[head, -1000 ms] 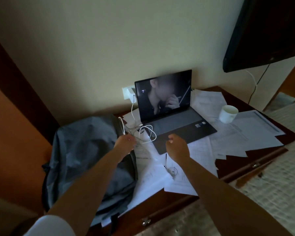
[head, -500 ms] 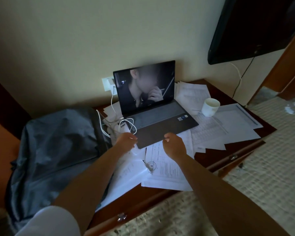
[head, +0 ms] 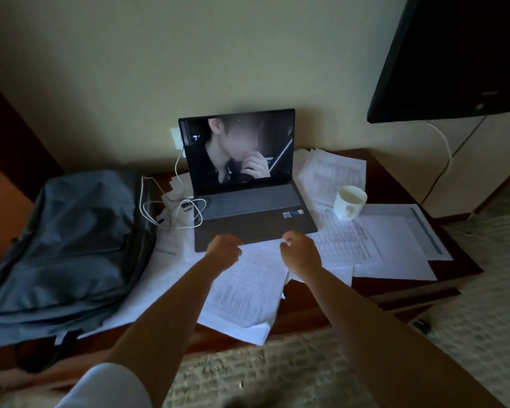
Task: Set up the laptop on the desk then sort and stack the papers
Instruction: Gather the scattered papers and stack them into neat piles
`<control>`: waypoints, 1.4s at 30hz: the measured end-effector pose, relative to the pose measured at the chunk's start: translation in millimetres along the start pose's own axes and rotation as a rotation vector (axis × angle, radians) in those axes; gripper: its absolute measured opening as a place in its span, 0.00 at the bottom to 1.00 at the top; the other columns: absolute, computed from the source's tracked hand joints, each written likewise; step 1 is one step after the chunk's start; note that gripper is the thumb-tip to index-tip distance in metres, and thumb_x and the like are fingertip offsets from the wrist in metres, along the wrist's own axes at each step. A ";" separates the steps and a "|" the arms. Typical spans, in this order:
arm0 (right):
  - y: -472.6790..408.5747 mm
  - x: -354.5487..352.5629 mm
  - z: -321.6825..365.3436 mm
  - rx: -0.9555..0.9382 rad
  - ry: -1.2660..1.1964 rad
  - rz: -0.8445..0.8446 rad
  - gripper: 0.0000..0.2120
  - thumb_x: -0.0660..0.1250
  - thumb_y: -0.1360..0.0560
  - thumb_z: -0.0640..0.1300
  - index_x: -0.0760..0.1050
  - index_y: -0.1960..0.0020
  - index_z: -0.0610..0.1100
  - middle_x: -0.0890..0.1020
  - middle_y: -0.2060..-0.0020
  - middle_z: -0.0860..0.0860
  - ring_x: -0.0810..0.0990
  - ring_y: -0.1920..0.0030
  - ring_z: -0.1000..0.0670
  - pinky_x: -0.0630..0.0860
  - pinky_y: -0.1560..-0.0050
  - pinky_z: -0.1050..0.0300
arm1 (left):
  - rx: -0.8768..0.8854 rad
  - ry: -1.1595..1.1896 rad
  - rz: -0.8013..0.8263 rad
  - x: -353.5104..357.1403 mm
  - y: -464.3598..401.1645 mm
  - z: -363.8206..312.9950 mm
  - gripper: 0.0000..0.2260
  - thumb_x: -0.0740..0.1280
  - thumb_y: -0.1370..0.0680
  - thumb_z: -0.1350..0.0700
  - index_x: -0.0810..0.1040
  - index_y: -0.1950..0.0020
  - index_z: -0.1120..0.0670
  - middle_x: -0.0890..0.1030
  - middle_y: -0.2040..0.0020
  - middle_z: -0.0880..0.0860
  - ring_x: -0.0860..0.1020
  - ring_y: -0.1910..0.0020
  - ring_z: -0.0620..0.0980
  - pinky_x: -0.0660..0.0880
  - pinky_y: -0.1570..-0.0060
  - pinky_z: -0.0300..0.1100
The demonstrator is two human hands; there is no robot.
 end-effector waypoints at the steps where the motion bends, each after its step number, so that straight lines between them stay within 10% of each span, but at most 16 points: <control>1: -0.7 -4.4 -5.1 -0.006 0.003 0.005 0.15 0.57 0.20 0.42 0.72 0.35 0.42 0.78 0.39 0.45 0.76 0.40 0.47 0.70 0.46 0.59 | -0.008 -0.003 -0.005 6.9 2.3 -2.3 0.10 0.65 0.25 0.69 0.79 0.45 0.63 0.77 0.62 0.56 0.76 0.70 0.45 0.68 0.79 0.26; 18: -65.4 -57.4 -77.1 0.134 0.042 -0.008 0.15 0.56 0.20 0.41 0.72 0.36 0.41 0.78 0.41 0.45 0.77 0.42 0.46 0.69 0.48 0.60 | 0.150 -0.217 0.144 108.7 -63.9 -62.5 0.10 0.66 0.23 0.64 0.79 0.42 0.58 0.79 0.43 0.55 0.78 0.45 0.51 0.76 0.41 0.47; 24: -65.1 2.2 -100.0 0.147 -0.047 0.230 0.16 0.57 0.22 0.38 0.72 0.36 0.39 0.76 0.37 0.45 0.75 0.38 0.46 0.68 0.47 0.62 | 0.004 -0.347 0.074 110.4 -53.5 -4.6 0.10 0.71 0.26 0.61 0.77 0.47 0.52 0.78 0.41 0.54 0.78 0.50 0.47 0.73 0.62 0.31; 27: -56.6 39.1 -102.1 0.204 -0.152 0.349 0.06 0.58 0.23 0.39 0.73 0.54 0.45 0.75 0.54 0.48 0.75 0.59 0.54 0.68 0.65 0.69 | -0.100 -0.464 0.080 112.4 -28.7 22.3 0.19 0.73 0.28 0.54 0.74 0.38 0.52 0.75 0.36 0.54 0.75 0.42 0.51 0.77 0.49 0.39; 32: -42.2 72.3 -117.5 0.425 -0.406 0.420 0.08 0.60 0.25 0.38 0.72 0.46 0.39 0.75 0.60 0.47 0.71 0.67 0.54 0.68 0.71 0.63 | -0.139 -1.015 0.246 139.4 13.1 49.0 0.46 0.72 0.32 0.40 0.49 0.23 0.49 0.52 0.27 0.57 0.56 0.28 0.60 0.69 0.37 0.56; 37: -28.6 96.0 -106.8 0.544 -0.588 0.518 0.06 0.62 0.23 0.41 0.74 0.49 0.41 0.79 0.57 0.45 0.78 0.56 0.50 0.77 0.48 0.56 | -0.068 -1.026 0.112 142.8 22.8 33.0 0.32 0.67 0.24 0.58 0.54 0.25 0.54 0.61 0.29 0.58 0.64 0.31 0.59 0.74 0.41 0.50; 42: -25.4 92.2 -104.1 0.557 -0.613 0.510 0.08 0.59 0.22 0.40 0.69 0.60 0.44 0.69 0.65 0.50 0.69 0.64 0.54 0.71 0.59 0.60 | -0.142 -0.797 -0.099 91.5 18.2 16.5 0.12 0.63 0.25 0.65 0.77 0.43 0.57 0.80 0.47 0.55 0.78 0.51 0.52 0.73 0.58 0.40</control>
Point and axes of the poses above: each hand's wrist, its own y-axis away from the middle knuckle, its own x-axis out of the palm, z = x × y, the point moved 10 cm from there along -y, towards the middle knuckle
